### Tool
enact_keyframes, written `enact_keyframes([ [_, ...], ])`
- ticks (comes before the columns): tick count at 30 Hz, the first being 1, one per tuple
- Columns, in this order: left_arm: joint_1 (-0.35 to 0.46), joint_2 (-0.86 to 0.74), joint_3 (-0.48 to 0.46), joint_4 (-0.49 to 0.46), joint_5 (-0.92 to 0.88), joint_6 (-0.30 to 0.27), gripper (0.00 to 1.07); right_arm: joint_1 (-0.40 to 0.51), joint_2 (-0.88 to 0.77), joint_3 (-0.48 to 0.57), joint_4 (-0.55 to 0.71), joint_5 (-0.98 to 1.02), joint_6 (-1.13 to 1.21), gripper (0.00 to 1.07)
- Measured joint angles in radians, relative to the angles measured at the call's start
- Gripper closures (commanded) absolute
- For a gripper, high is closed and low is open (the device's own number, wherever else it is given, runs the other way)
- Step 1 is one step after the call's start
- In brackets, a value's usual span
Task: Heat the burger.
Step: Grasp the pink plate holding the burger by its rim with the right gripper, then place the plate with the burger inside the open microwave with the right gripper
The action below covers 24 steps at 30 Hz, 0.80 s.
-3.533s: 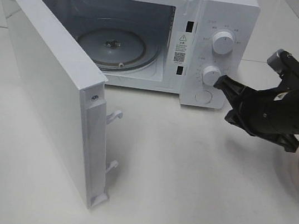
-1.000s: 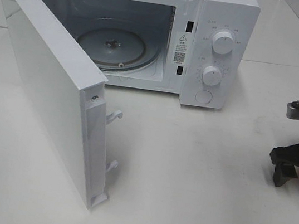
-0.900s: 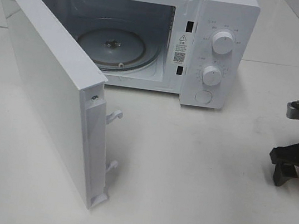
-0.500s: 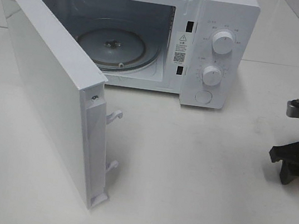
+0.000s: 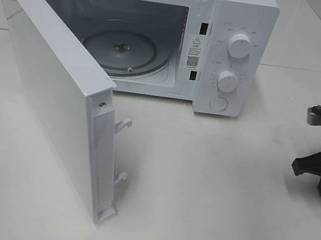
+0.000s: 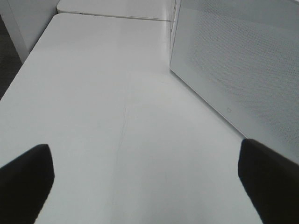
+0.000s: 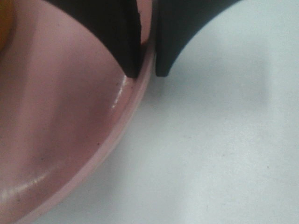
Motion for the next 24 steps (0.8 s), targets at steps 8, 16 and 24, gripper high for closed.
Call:
enact_keyframes([
  [8,0.0,0.0,0.0,0.0,0.0,0.0,0.07,0.001,0.0,0.0,-0.002,-0.001,0.009,1.07],
  [16,0.0,0.0,0.0,0.0,0.0,0.0,0.07,0.005,0.002,-0.002,-0.008,0.004,0.036,1.07],
  [24,0.0,0.0,0.0,0.0,0.0,0.0,0.07,0.034,0.003,-0.005,-0.045,0.03,0.057,1.07],
])
